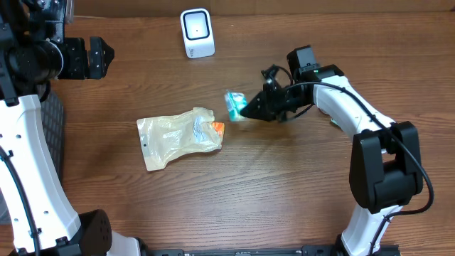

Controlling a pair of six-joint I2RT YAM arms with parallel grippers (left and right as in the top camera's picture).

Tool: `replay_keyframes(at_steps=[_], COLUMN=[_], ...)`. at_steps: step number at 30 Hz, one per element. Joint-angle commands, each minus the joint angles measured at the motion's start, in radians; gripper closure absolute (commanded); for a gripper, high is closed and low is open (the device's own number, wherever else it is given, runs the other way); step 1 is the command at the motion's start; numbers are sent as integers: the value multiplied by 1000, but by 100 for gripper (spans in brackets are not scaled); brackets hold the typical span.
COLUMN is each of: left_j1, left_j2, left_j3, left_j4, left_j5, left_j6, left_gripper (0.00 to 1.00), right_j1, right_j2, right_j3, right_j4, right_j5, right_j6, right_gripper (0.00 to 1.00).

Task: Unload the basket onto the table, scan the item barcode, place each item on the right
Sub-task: 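Lift the tissue pack with the right gripper and raise it, then carry the tissue pack to the scanner and hold it at the window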

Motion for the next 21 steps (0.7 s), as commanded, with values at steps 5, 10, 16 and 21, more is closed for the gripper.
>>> replay_keyframes(at_steps=[5,10,16,21], left_j1=[3,3,3,3], left_j2=[-3,-3,-3,-3], left_j3=[0,0,0,0], left_j4=[2,2,2,2], left_j5=[11,11,11,11], left_j6=[14,14,14,14], left_gripper=[0,0,0,0], right_j1=[10,49,127,203], right_j2=[-27,-23,47,144], right_j3=[66,280,613,803], right_j4=[-71,-235,-321,-225], right_j5=[329,550,805,1083], right_j6=[-9,-11,-16,-84], right_gripper=[96,96,96,96])
